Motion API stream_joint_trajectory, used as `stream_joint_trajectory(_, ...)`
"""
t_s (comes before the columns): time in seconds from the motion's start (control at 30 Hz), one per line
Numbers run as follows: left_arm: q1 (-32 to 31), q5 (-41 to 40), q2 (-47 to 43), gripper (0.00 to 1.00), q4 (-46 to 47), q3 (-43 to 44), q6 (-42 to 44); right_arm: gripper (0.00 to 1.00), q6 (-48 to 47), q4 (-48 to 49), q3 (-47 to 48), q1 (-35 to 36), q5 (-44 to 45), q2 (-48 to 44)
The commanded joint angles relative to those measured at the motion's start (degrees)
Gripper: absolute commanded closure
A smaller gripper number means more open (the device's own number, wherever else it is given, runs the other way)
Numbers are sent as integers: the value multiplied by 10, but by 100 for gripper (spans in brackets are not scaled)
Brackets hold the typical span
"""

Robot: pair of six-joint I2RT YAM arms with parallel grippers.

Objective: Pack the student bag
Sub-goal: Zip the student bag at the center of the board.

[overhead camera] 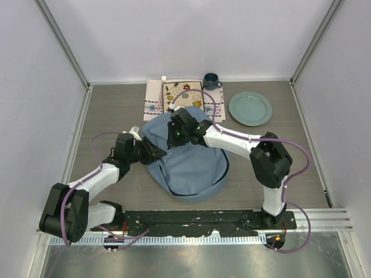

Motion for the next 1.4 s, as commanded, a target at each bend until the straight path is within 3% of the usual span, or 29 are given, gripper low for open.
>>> stream_joint_trajectory(0.0,-8,13,12,77,13,7,22,85,1,-3,3,6,-1,5)
stream_joint_trajectory(0.1,-8,13,12,85,18,7,22,99,4,-1,2,5,1,3)
stream_joint_trajectory(0.23,-8,8,13,100,21,7,22,99,4,21,-12,5,14,-19)
stream_joint_trajectory(0.53,-8,-15,-6,100,-1,9,24,99,11,73,-64,5,67,-88)
stream_joint_trajectory(0.87,-5,-82,-103,100,-90,40,44,99,14,73,-90,2,118,-120)
stream_joint_trajectory(1.37,24,-107,-140,100,-145,43,59,99,25,86,-147,-26,168,-189)
